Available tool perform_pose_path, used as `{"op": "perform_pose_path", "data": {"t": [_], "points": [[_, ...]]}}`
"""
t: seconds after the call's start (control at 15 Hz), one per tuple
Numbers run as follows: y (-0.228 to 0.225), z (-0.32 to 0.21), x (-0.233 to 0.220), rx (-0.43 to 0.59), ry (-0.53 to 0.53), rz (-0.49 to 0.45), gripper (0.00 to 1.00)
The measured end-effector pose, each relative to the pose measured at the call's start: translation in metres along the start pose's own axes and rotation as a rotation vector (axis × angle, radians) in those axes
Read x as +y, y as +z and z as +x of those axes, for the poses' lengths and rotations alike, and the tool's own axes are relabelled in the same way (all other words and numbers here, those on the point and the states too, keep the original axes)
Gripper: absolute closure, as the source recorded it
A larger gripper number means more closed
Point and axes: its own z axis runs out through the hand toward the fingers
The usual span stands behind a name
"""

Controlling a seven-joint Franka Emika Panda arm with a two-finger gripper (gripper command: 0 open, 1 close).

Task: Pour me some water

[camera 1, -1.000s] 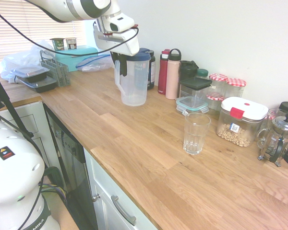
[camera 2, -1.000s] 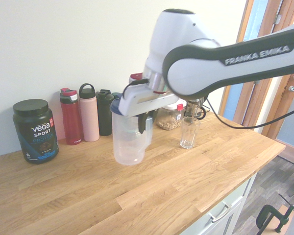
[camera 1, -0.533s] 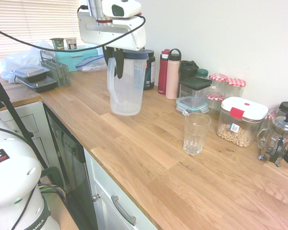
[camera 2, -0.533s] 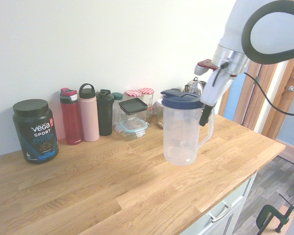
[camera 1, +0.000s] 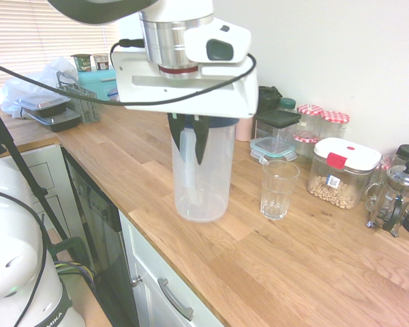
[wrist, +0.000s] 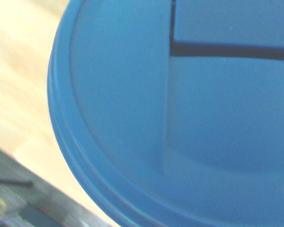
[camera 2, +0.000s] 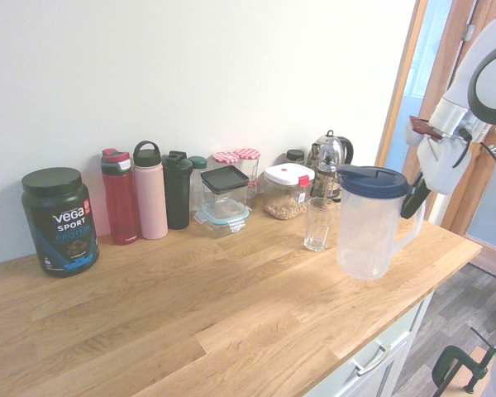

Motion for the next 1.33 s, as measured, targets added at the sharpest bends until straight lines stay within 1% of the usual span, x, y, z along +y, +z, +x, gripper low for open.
{"op": "perform_pose_path", "data": {"t": [0.2,0.33,0.47,0.67,0.87,1.0,1.2,1.33], "points": [[-0.012,0.024,0.049,-0.003,0.015,-0.035,1.00],[-0.021,0.053,0.081,-0.050,0.006,-0.084,1.00],[-0.029,0.086,0.098,-0.111,-0.027,-0.140,1.00],[-0.040,0.136,0.076,-0.169,-0.079,-0.237,1.00],[-0.022,0.176,0.042,-0.240,-0.139,-0.368,1.00],[-0.006,0.191,0.029,-0.285,-0.162,-0.453,1.00],[0.009,0.205,0.007,-0.342,-0.207,-0.534,1.00],[0.020,0.213,-0.009,-0.372,-0.236,-0.610,1.00]]}}
